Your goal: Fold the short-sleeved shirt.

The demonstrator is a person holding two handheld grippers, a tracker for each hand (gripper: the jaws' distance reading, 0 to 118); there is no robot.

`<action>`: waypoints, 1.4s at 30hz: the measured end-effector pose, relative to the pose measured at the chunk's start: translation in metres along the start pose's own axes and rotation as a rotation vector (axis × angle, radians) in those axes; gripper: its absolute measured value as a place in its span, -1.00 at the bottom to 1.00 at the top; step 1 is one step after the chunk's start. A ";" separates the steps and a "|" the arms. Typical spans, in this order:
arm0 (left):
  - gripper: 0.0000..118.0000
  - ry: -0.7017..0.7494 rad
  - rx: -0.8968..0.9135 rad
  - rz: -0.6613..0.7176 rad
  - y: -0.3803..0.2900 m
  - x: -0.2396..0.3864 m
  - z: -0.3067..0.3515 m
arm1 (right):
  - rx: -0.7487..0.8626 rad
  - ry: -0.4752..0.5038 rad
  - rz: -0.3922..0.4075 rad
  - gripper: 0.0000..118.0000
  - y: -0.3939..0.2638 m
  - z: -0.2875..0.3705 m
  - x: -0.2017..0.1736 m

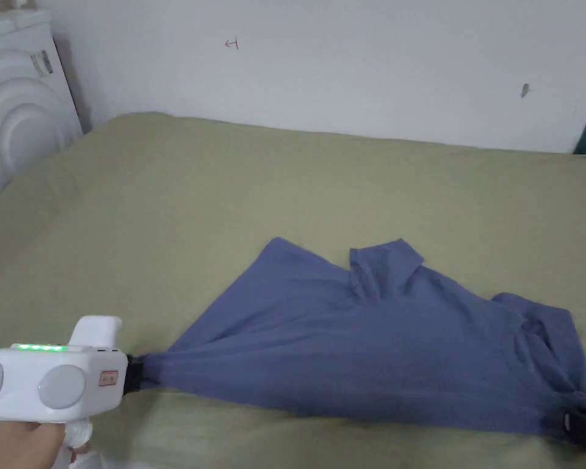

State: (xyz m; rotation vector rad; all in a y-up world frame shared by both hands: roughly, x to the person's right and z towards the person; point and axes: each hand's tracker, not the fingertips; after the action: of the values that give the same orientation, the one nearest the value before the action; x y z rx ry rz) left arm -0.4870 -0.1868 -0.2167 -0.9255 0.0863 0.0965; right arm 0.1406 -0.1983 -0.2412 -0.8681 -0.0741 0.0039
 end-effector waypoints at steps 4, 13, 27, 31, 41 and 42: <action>1.00 -0.011 0.023 0.025 -0.006 -0.001 0.013 | 0.095 0.028 0.012 0.92 0.000 0.019 -0.018; -1.00 0.032 0.103 0.035 -0.014 -0.011 0.038 | 0.258 0.178 0.063 -1.00 -0.007 0.077 -0.110; 0.46 0.121 -0.080 -0.037 0.010 -0.011 -0.050 | 0.172 0.219 0.094 -1.00 -0.002 0.044 -0.140; -0.99 0.017 -0.066 0.001 0.006 -0.014 -0.035 | 0.161 0.202 0.120 -1.00 0.020 0.031 -0.129; -0.98 -0.008 -0.050 0.003 -0.001 -0.006 -0.033 | 0.071 0.116 0.298 -1.00 0.170 -0.087 -0.128; -0.98 -0.011 -0.048 0.002 -0.002 -0.006 -0.033 | 0.058 0.113 0.303 -1.00 0.183 -0.102 -0.130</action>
State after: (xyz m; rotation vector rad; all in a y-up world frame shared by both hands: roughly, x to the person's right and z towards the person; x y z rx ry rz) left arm -0.4935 -0.2143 -0.2342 -0.9728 0.0751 0.1054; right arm 0.0226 -0.1616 -0.4546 -0.8129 0.1633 0.2396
